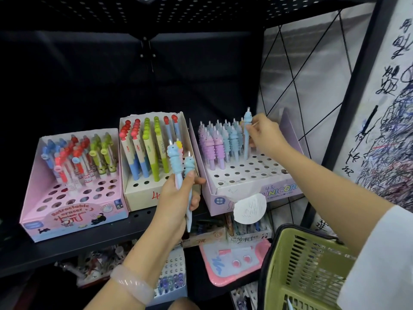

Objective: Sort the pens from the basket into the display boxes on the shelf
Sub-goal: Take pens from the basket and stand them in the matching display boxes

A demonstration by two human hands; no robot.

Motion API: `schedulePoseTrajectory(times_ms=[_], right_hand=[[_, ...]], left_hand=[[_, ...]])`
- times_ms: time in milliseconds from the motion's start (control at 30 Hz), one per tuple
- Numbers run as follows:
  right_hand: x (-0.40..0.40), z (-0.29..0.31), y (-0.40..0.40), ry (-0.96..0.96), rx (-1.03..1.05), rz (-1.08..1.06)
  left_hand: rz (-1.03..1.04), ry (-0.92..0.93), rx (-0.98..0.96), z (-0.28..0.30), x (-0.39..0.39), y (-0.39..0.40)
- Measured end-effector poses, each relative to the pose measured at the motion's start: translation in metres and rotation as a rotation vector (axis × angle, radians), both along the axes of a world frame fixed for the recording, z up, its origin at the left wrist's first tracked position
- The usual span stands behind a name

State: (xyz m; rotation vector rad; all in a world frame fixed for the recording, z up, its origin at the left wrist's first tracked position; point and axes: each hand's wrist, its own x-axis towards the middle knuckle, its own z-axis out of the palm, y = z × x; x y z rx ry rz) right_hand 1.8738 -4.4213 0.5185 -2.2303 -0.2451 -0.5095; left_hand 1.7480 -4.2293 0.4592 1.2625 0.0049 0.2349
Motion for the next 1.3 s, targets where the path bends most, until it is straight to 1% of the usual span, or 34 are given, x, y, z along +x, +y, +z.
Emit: schedulePoseTrajectory(times_ms=[133,267,333,367,400,433,467,500,567,633,700,767,833,900,967,1033,1100,1133,1200,1233,1300], right_hand=[[0.010,-0.008,0.003,0.095,-0.227,0.003],[0.005,-0.020,-0.002,0.105,-0.284,-0.008],[-0.002,-0.018,-0.003,0.057,-0.283,-0.068],[-0.007,-0.015,-0.001,-0.001,-0.252,-0.112],[-0.015,-0.012,0.004,-0.066,-0.177,-0.134],[-0.024,-0.008,0.010,-0.109,-0.079,-0.106],[-0.035,-0.005,0.019,-0.104,0.012,-0.028],[-0.047,-0.004,0.029,-0.063,0.081,0.079],[-0.069,-0.007,0.048,0.068,0.118,0.255],[-0.084,-0.011,0.060,0.168,0.182,0.343],[-0.090,-0.011,0.064,0.244,0.313,0.406],[-0.093,-0.011,0.064,0.272,0.364,0.485],[-0.096,-0.014,0.066,0.253,0.371,0.561],[-0.097,-0.016,0.065,0.213,0.381,0.580],[-0.092,-0.011,0.062,0.166,0.402,0.537],[-0.082,-0.002,0.053,0.110,0.508,0.435],[-0.069,0.008,0.040,-0.011,0.609,0.292],[-0.062,0.011,0.033,-0.086,0.585,0.207],[-0.049,0.014,0.019,-0.192,0.441,0.068],[-0.043,0.014,0.014,-0.211,0.373,0.026],[-0.036,0.010,0.011,-0.186,0.306,0.002]], left_hand=[[-0.045,-0.050,0.078,-0.003,-0.004,-0.001],[-0.053,-0.044,0.081,-0.003,-0.005,0.000],[-0.044,-0.032,0.054,-0.003,-0.006,-0.001],[-0.040,-0.027,0.046,-0.002,-0.006,-0.002],[-0.039,-0.026,0.044,-0.001,-0.006,-0.003],[-0.039,-0.032,0.045,-0.001,-0.007,-0.005],[-0.039,-0.041,0.046,0.000,-0.007,-0.006],[-0.038,-0.047,0.048,0.001,-0.007,-0.008],[-0.035,-0.056,0.059,0.002,-0.008,-0.010],[-0.027,-0.070,0.058,0.003,-0.010,-0.011],[-0.021,-0.082,0.052,0.003,-0.011,-0.011],[-0.016,-0.092,0.063,0.004,-0.011,-0.009],[-0.016,-0.099,0.082,0.006,-0.009,-0.007],[-0.026,-0.109,0.098,0.007,-0.008,-0.008],[-0.053,-0.133,0.109,0.008,-0.009,-0.009],[-0.068,-0.139,0.098,0.008,-0.009,-0.009],[-0.045,-0.107,0.072,0.006,-0.010,-0.006],[-0.028,-0.092,0.074,0.005,-0.010,-0.004],[0.002,-0.073,0.102,0.002,-0.010,0.000],[0.014,-0.065,0.113,0.001,-0.009,0.001],[0.031,-0.044,0.127,-0.002,-0.009,0.002]])
